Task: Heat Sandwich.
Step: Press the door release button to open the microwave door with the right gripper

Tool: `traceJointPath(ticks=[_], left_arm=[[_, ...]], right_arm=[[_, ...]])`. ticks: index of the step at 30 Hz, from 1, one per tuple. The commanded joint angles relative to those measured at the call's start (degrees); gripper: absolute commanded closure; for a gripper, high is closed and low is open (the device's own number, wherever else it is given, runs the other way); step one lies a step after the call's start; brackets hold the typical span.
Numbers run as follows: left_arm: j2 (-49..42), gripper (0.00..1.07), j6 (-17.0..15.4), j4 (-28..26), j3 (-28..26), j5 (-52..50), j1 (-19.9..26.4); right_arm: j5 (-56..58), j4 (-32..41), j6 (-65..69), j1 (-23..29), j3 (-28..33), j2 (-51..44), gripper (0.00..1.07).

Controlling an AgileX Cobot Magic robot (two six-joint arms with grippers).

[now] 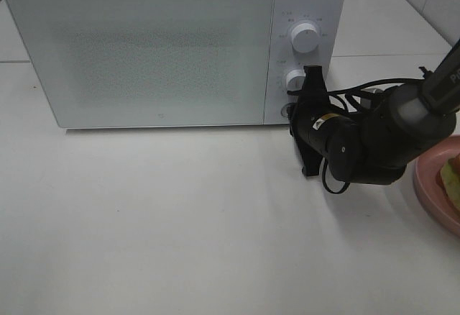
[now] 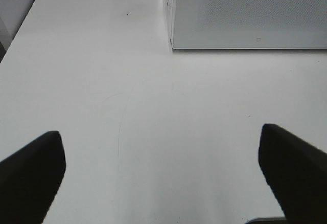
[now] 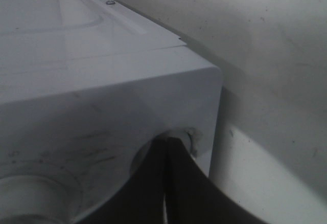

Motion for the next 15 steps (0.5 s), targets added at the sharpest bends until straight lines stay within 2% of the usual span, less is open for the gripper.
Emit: traceJointPath(ticks=[1,8,15], left_arm=[[-1.5,0.10,-0.2,0.0,0.2,-0.5,0.0],[-1.5,0.10,-0.2,0.0,0.2,-0.5,0.0],[-1.5,0.10,-0.2,0.0,0.2,-0.5,0.0]], right_arm=[[-5.2,-0.3,-1.5,-0.3,-3.2,-0.6,1.07],[-12.2,-0.1,-1.7,-0.9,-5.6,-0.6,1.07],[-9.5,-0.3,-4.1,-3.7,-9.8,-0.6,1.07]])
